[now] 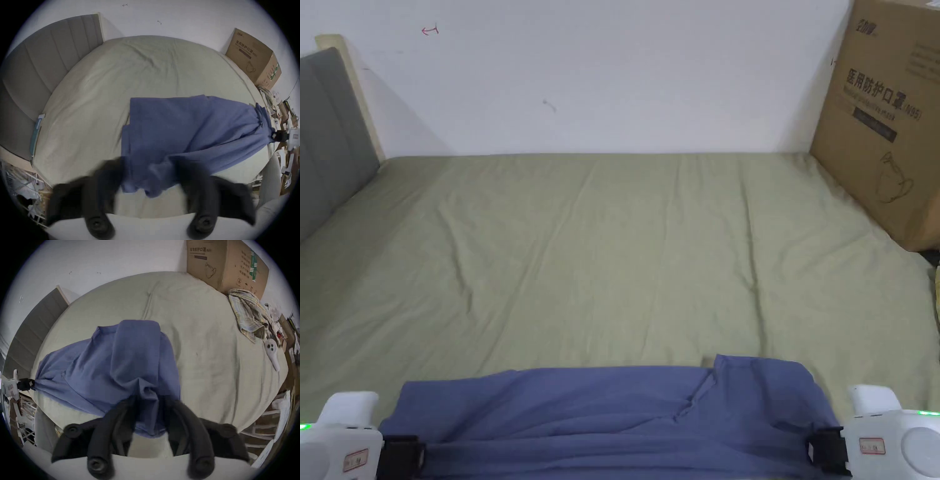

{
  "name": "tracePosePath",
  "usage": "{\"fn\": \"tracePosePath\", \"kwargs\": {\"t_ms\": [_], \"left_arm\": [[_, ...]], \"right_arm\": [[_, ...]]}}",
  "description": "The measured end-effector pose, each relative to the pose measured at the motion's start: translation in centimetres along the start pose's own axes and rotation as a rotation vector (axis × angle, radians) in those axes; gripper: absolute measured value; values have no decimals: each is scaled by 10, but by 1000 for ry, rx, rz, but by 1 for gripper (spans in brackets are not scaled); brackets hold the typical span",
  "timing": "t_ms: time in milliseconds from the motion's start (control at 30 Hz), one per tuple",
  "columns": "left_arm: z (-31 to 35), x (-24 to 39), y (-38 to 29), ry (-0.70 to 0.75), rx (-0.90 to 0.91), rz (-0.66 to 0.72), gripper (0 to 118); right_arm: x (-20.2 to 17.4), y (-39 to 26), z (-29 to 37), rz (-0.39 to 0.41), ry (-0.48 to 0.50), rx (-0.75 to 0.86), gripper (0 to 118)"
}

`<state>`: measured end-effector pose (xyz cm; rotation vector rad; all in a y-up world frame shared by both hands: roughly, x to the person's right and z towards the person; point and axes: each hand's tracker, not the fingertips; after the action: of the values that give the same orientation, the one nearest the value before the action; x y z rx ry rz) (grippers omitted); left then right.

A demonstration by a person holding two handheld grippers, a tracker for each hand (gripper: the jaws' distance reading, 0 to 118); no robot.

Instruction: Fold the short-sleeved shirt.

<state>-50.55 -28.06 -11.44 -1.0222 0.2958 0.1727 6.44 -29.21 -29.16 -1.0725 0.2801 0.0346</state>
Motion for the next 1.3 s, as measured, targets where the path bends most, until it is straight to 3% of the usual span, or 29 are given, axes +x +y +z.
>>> {"fn": "tracePosePath", "kwargs": {"t_ms": [33,167,233,267,333,367,400,500,633,1000,1067,1100,1133,1167,1233,1267,1300], "left_arm": [[2,-1,0,8,5,-2,113],[27,-4,3,-3,103,38,111],[41,-4,6,-43,147,68,102],[49,-4,8,-67,164,86,80],[60,-2,11,-97,199,96,29],[64,2,11,-93,199,90,3],[67,4,11,-93,200,89,2],[76,13,7,-103,213,94,0],[81,14,2,-147,211,125,0],[83,-20,-4,-192,207,223,0],[76,-34,-4,-260,200,276,0],[71,-40,-5,-283,193,312,6],[64,-49,-5,-311,167,357,25],[57,-56,-6,-321,142,383,59],[36,-68,-9,-373,108,425,103],[25,-72,-11,-397,90,452,111],[15,-76,-13,-425,78,483,110]], "right_arm": [[-3,1,7,10,-19,13,63],[-13,10,37,33,-54,157,65],[-21,14,52,13,-36,255,62],[-27,14,60,3,-44,333,54],[-45,12,77,37,-81,478,12],[-56,12,83,61,-114,523,4],[-65,11,87,66,-137,572,4],[-96,9,101,103,-80,659,1],[-138,-1,106,231,-161,813,1],[-188,12,87,237,-132,844,1],[-194,15,81,247,-126,819,1],[-195,17,78,254,-124,810,1],[-197,19,75,262,-125,801,1],[-199,19,73,269,-125,792,1],[-202,21,68,281,-129,774,1],[-204,22,65,284,-133,761,1],[-205,23,62,286,-135,747,1]]}}
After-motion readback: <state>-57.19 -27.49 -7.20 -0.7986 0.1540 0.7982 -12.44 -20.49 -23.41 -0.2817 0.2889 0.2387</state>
